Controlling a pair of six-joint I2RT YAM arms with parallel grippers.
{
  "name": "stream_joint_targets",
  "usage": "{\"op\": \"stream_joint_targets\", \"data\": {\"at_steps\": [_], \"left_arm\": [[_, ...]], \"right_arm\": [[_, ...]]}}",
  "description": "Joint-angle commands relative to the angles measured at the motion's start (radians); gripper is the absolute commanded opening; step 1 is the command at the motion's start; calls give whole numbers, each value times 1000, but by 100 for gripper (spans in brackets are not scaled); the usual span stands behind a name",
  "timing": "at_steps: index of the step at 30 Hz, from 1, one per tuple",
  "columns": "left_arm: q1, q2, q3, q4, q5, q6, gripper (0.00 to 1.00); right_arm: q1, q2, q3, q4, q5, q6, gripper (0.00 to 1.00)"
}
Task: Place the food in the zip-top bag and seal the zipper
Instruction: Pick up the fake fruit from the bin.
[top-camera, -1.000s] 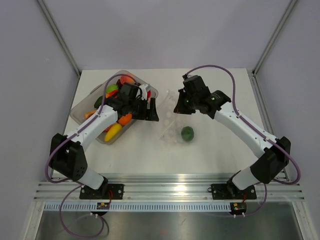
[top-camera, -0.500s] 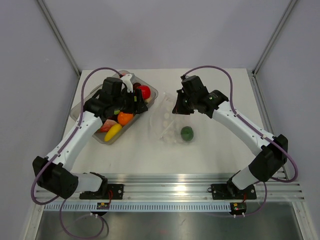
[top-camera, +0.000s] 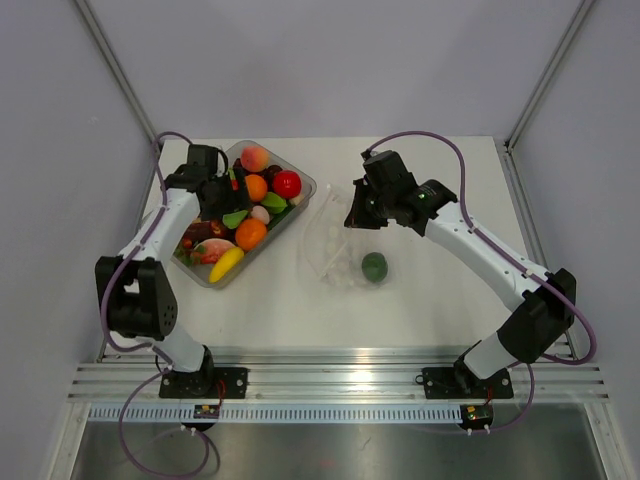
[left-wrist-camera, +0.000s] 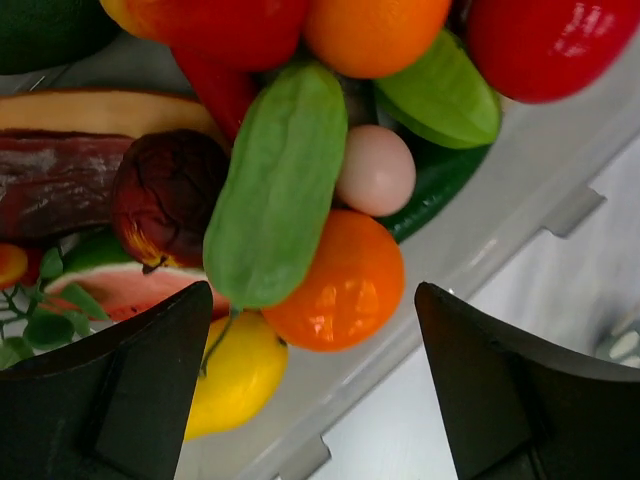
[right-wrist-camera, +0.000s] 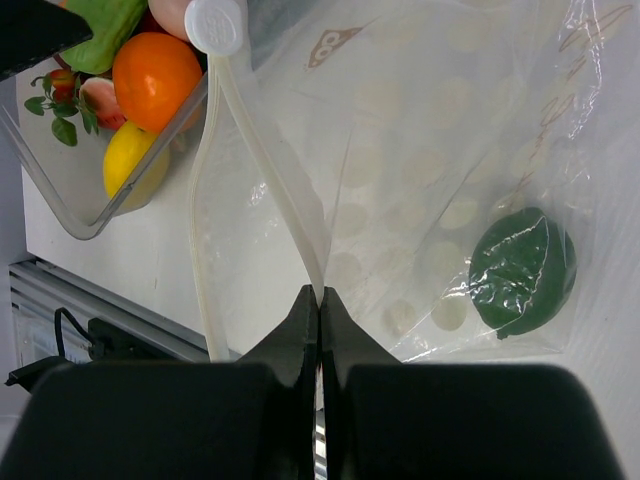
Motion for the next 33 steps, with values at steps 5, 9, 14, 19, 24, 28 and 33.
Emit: {"op": "stream_joint_targets", "data": {"at_steps": [5,9,14,19,24,28,33], "left_arm": [[6,138,135,18,-54,68,80],[6,204,188,-25,-108,85,77],[5,242,198,-53,-142,103,77],[3,285,219,-90,-174,115,73],[-18,278,216,-94,-200,112,55],[-26,224,216,-102,-202,111,40],[-28,132,207,-159,-183,109,24]], "right_arm": [[8,15,43,28,-8,1,0],[9,31,54,25,-11,1,0],[9,46,64,31,-19,2,0],[15,54,66,36,-28,7,0],[20,52,64,39,-25,7,0],[22,47,61,36,-20,9,0],[25,47,60,37,-19,9,0]]}}
